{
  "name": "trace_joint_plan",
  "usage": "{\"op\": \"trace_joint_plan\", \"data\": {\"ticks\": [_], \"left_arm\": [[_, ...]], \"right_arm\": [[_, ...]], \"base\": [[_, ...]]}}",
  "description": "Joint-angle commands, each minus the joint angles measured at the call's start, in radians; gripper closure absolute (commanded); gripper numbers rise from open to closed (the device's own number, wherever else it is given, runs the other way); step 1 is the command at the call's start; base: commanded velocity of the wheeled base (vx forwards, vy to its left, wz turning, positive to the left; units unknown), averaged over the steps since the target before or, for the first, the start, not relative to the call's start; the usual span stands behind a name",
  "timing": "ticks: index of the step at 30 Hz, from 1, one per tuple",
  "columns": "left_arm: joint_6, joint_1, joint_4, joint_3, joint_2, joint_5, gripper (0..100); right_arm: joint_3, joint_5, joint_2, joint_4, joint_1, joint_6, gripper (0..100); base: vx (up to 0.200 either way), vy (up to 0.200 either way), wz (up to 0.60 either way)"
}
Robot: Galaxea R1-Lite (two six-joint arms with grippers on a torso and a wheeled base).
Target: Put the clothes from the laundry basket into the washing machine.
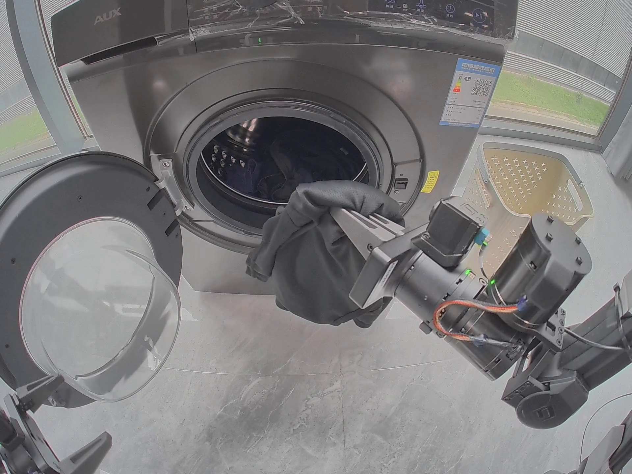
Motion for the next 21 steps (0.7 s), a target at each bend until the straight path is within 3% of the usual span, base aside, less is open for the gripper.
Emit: {"op": "trace_joint_plan", "data": {"ticks": [1,9,14,18,21], "left_arm": [[0.012,-0.086,-0.229,-0.005,0.437,-0.092,0],[0.004,-0.263,-0.409,-0.017,0.662,-0.080,0],[0.015,-0.292,-0.481,-0.044,0.832,-0.056,0],[0.003,-0.338,-0.561,-0.071,0.964,-0.048,0],[-0.005,-0.367,-0.708,-0.107,1.124,-0.017,0]], "right_arm": [[-0.097,0.037,0.050,0.012,-0.010,0.022,100],[-0.181,0.038,0.109,0.016,-0.027,0.031,100],[-0.201,0.032,0.139,0.019,-0.027,0.028,100],[-0.213,0.032,0.145,0.018,-0.027,0.026,100],[-0.233,0.029,0.145,0.018,-0.026,0.026,100]], "base": [[0.000,0.000,0.00],[0.000,0.000,0.00],[0.000,0.000,0.00],[0.000,0.000,0.00],[0.000,0.000,0.00]]}}
